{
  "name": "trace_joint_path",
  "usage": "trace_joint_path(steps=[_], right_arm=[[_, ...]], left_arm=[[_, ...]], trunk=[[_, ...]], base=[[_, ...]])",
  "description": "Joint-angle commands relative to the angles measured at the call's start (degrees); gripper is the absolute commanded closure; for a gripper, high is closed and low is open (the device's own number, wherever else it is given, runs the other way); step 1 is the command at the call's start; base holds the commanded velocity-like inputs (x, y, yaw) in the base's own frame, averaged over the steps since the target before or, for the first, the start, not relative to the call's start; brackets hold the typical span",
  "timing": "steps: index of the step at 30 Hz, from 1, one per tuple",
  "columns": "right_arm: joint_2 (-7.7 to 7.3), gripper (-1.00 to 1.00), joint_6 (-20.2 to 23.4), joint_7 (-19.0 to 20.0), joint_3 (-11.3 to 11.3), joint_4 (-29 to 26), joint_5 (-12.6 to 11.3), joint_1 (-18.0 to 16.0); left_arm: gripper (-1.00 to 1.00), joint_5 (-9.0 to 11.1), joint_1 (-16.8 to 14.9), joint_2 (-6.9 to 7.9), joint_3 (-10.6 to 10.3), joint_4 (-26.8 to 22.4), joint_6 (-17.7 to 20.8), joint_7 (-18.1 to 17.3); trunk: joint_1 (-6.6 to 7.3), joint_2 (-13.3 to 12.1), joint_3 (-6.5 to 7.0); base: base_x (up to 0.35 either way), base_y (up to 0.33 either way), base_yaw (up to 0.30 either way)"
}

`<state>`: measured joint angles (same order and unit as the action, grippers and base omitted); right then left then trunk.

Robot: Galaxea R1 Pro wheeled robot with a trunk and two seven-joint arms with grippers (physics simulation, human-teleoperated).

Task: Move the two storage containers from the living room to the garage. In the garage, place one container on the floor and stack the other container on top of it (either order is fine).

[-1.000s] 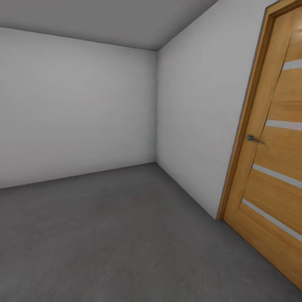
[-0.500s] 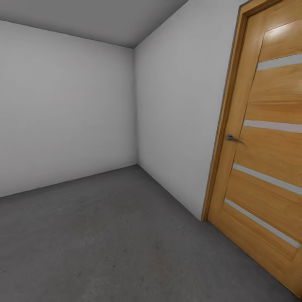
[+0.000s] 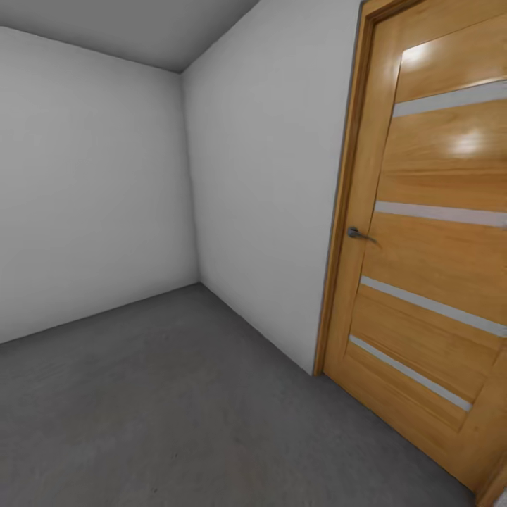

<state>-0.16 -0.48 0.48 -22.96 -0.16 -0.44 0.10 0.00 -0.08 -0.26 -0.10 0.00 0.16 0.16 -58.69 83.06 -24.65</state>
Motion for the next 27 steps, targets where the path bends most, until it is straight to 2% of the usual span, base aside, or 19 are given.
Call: trace_joint_path(steps=[1,27], right_arm=[[-0.01,-1.00,-0.05,0.05,-0.23,-0.02,-0.04,-0.01],[0.04,-1.00,-0.05,-0.04,-0.22,-0.02,0.03,-0.01]], left_arm=[[-1.00,0.00,-0.01,0.00,-0.02,0.00,0.02,0.02],[-1.00,0.00,-0.01,0.13,0.01,0.00,0.02,-0.02]], trunk=[[-0.03,0.02,-0.04],[-0.03,0.02,-0.04]], base=[[0.323,0.000,-0.286],[0.323,0.000,-0.286]])
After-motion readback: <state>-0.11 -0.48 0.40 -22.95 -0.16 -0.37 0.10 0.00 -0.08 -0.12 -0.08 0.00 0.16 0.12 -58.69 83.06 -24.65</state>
